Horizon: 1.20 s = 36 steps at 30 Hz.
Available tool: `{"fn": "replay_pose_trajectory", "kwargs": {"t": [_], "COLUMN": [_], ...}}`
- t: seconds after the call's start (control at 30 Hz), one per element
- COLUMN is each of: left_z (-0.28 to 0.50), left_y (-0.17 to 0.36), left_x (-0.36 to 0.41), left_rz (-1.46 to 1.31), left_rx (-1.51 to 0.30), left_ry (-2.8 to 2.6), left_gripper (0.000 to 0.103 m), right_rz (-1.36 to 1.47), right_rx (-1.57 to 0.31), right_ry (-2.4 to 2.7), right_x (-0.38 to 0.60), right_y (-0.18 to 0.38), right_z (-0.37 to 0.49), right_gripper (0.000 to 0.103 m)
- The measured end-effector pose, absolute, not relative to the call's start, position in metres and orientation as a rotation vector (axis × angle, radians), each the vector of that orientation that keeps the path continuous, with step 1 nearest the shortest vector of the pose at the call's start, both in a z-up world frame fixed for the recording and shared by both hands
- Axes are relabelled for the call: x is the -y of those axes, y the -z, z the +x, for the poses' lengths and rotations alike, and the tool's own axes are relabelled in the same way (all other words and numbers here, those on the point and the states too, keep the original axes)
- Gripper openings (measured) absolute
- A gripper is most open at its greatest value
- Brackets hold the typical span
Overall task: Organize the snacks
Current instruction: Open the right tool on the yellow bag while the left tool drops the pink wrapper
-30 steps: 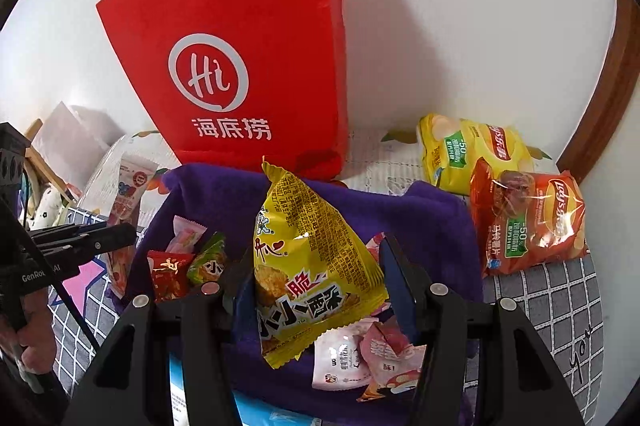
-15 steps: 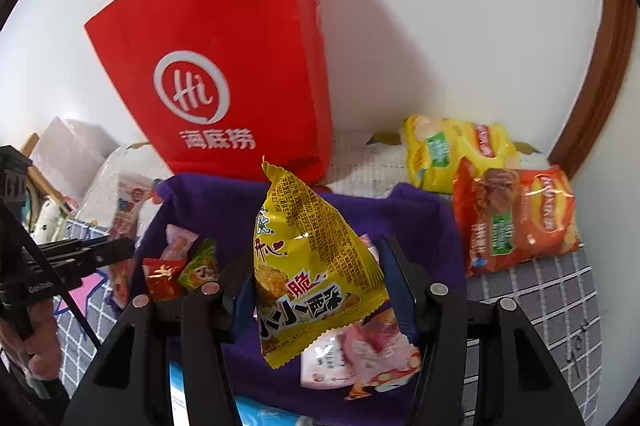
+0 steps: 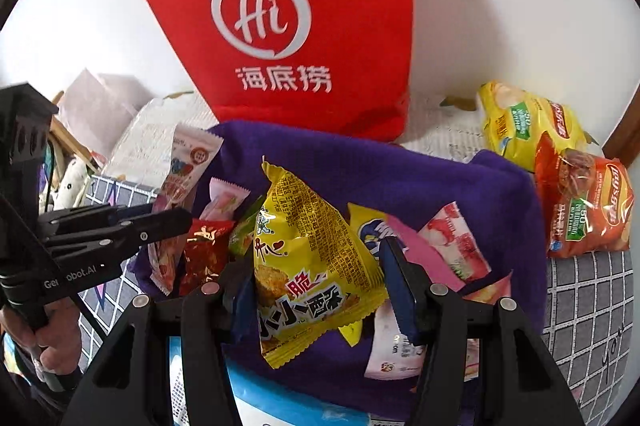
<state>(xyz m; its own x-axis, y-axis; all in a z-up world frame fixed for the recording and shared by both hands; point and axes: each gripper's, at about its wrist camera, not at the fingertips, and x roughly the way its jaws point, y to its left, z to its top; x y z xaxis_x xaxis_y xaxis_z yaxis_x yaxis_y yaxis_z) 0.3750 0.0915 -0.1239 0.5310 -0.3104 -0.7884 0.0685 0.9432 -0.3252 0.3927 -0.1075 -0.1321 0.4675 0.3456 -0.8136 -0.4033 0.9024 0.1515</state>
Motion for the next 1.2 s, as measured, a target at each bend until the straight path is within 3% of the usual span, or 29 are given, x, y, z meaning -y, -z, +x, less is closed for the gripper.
{"fn": "replay_pose_trajectory", "kwargs": {"t": [1.2], "left_z": [0.381], "left_y": [0.145], "left_x": [-0.077], "left_rz": [-0.263], "left_rx": [-1.029], "left_ry": [0.265], "left_gripper": [0.02], "right_rz": [-0.118], "right_rx": [-1.001], "right_ry": [-0.448], "right_x": [0.095], "right_y": [0.146], "right_z": [0.39], "right_gripper": [0.057]}}
